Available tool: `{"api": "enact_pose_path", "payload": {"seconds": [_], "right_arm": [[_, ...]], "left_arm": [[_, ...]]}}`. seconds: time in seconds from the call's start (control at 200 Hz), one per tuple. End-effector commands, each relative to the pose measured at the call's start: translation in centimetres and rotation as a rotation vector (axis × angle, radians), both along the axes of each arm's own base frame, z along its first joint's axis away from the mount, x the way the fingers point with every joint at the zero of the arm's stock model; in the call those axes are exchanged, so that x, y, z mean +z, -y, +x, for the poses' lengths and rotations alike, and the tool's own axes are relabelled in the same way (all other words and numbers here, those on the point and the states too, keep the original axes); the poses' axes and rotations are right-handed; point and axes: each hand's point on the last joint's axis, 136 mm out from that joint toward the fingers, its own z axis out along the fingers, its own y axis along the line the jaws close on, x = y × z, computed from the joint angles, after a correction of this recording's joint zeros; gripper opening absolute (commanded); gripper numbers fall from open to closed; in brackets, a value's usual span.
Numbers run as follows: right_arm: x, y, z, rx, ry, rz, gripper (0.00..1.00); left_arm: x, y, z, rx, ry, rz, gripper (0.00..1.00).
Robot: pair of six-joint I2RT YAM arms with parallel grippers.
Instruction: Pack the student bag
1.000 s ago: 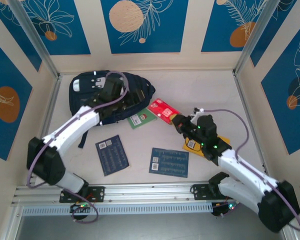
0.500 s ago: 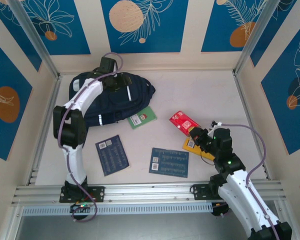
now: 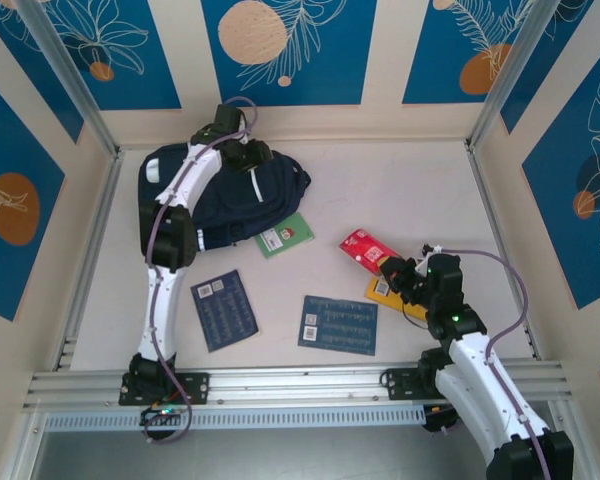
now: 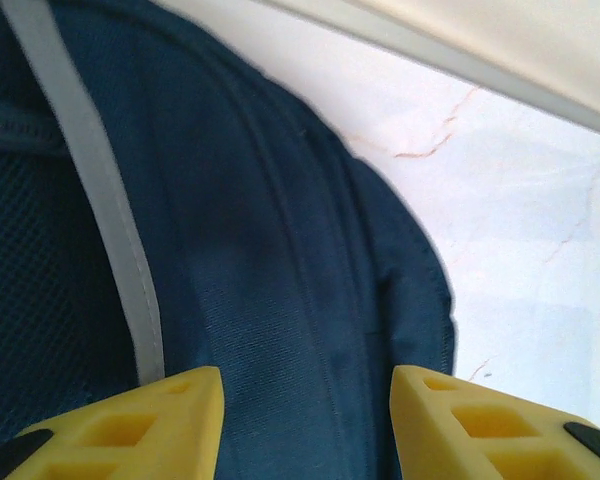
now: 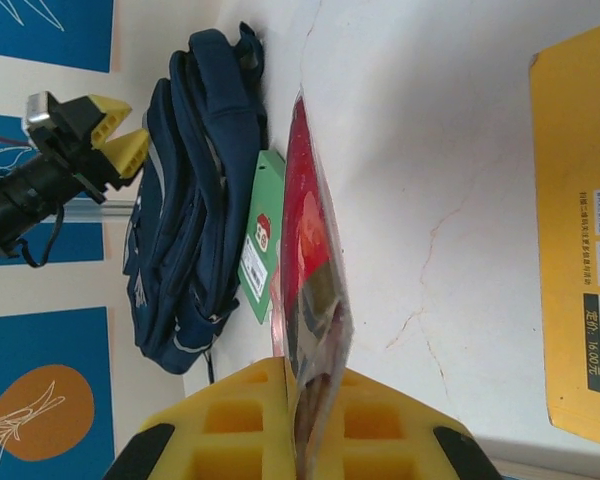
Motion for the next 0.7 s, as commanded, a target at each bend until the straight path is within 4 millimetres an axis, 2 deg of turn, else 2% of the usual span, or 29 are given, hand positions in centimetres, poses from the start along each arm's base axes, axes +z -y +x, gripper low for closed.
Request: {"api": "enact_pose_path", "payload": {"seconds": [0.0,0.075,0.185,0.3,0.44,0.695], "right_arm": [[0.5,-0.2,0.3,0.024,0.041,-0.009,0.0],[0.4,-0.3,0.4,0.028,0.04,-0.01,0.0],[0.3,-0.4,0.6,0.037,0.036,-0.011,0.0],[-0.1,-0.6,0.9,0.042,0.019,-0.001,0.0],[-0.3,-1.0,1.3,0.049,0.003,0.023,0.0],[-0.1,-1.0,1.2,0.059,0.003,0.018,0.0]], "left_arm": [[-0.5,-1.3,-0.6,0.015,-0.046,0.03,0.46],[1.0,-1.5,-1.0,0.006,-0.01,0.037,0.46],[4.3,-2.6,-1.9,0.007,0.075,0.041,0.51],[5.7,-3.6,-2.4,0.03,0.093,0.016,0.54],[4.6,-4.1,-2.2,0.035,0.044,0.008,0.55],[2.0,-3.0,-0.9,0.023,0.0,-0.052,0.56]]}}
